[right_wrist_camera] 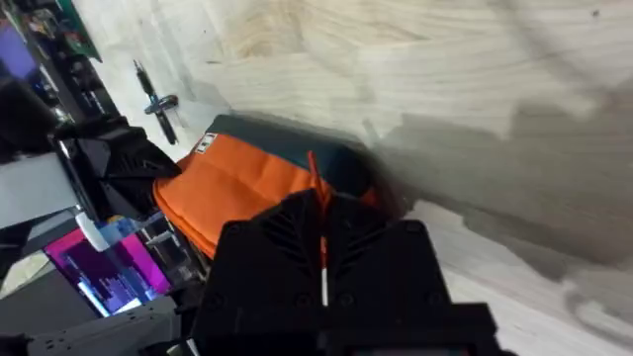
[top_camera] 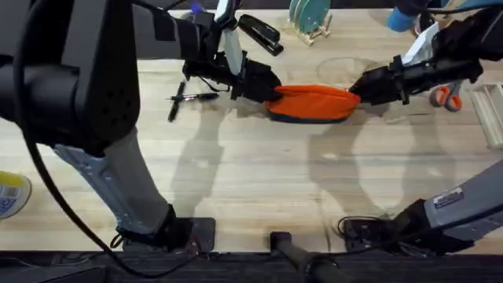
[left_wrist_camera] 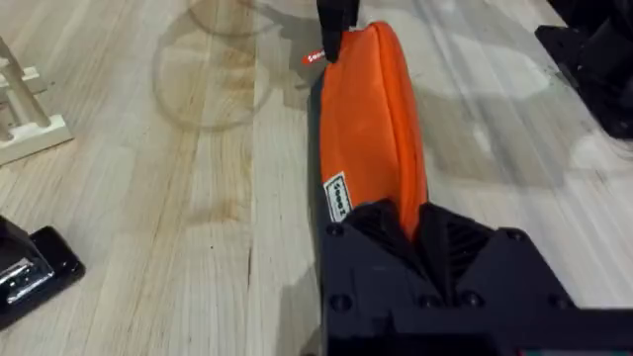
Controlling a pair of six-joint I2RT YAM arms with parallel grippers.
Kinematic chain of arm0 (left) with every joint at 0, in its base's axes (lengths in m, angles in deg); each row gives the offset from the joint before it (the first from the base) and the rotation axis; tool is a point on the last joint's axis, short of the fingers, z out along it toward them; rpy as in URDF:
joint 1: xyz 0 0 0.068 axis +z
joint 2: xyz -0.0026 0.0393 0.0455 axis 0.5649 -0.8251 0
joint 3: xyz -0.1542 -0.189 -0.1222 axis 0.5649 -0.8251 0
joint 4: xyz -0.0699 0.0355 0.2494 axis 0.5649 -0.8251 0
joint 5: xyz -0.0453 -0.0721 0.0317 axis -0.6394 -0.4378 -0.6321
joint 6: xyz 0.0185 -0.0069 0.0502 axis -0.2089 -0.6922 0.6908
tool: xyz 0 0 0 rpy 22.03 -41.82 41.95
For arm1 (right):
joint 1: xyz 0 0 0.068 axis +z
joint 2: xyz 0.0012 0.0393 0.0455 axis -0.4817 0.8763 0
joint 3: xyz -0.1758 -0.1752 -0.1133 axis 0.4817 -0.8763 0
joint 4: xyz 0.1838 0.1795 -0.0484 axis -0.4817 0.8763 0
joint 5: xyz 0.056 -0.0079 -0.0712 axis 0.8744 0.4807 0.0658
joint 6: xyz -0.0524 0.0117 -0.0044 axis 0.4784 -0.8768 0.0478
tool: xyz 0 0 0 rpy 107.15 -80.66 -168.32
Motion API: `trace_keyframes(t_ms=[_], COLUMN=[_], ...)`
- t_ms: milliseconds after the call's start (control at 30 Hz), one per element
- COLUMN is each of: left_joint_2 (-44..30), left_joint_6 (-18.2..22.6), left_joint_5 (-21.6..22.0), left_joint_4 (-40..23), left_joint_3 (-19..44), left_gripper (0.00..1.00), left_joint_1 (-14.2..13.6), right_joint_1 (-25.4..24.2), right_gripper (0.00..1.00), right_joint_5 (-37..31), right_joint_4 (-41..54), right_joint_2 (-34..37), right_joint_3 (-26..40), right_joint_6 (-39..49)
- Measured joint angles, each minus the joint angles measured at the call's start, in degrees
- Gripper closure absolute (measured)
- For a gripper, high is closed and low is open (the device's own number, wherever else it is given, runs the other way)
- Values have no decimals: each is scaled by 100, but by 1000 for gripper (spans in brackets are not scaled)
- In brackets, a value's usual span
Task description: Unzip the bag, pick up the pens from the table one at a time and place them inside, then zip the bag closed.
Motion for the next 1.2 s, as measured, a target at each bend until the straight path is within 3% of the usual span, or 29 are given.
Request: trace_keyframes(t_ms=[700,1200], left_joint_2=[-1,-2], left_joint_6=[-1,-2], left_joint_5=[0,11], left_joint_4=[-2,3], left_joint_3=[0,0], left_gripper=[958,958], left_joint_1=[0,4], right_joint_1=[0,11], right_gripper=[969,970], right_joint_5=[-4,44], right_joint_4=[112,974], right_joint_2=[0,0], right_joint_3=[37,762], right_joint_6=[442,906])
